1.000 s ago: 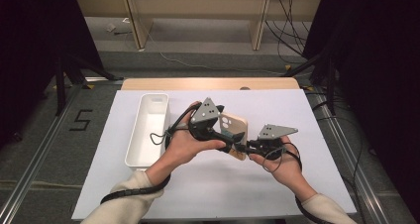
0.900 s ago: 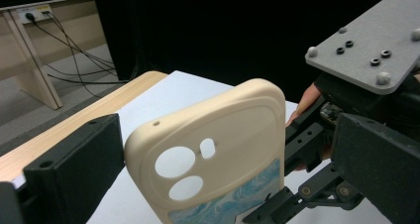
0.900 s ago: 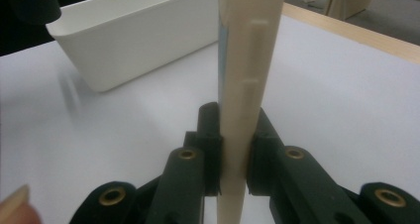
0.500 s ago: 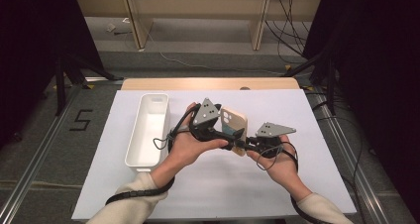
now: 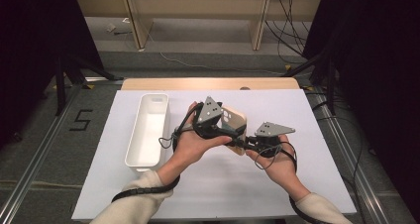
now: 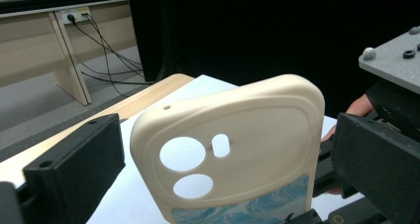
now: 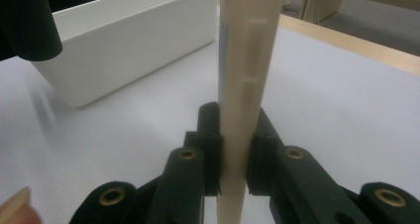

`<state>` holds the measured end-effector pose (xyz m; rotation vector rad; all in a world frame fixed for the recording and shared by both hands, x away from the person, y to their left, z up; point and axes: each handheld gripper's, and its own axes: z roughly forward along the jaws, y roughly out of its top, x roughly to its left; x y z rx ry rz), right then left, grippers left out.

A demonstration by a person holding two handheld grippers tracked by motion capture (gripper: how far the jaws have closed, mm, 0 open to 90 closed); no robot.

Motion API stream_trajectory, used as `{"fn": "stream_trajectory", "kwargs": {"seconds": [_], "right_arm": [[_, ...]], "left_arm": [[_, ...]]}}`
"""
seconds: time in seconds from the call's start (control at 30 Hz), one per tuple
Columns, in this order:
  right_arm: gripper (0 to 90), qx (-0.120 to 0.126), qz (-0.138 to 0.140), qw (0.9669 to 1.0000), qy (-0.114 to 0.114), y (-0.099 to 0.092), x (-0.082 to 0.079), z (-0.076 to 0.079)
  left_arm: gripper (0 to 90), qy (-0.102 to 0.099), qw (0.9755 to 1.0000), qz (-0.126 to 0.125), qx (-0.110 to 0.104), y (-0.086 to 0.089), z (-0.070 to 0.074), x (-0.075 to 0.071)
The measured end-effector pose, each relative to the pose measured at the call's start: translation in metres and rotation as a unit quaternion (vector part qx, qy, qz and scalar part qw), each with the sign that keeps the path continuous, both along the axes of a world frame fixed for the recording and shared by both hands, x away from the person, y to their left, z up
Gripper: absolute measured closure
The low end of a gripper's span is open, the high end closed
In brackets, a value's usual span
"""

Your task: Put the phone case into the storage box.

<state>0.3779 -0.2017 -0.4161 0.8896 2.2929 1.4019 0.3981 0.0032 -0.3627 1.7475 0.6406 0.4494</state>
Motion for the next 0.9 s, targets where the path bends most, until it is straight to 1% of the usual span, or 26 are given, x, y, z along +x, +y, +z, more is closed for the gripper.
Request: {"fn": "stream_trajectory", "kwargs": {"seconds": [0.67, 0.9], "right_arm": [[80.5, 0.002, -0.006, 1.0000, -0.005, 0.0016, -0.0007, 0.0001], [80.5, 0.005, -0.007, 1.0000, -0.003, 0.0017, -0.0008, -0.0002]], "left_arm": [[0.0, -0.004, 0.9999, 0.014, -0.007, -0.0053, -0.0035, 0.0024], [0.0, -0.006, 0.9997, 0.019, -0.014, -0.0070, -0.0039, 0.0027]]}}
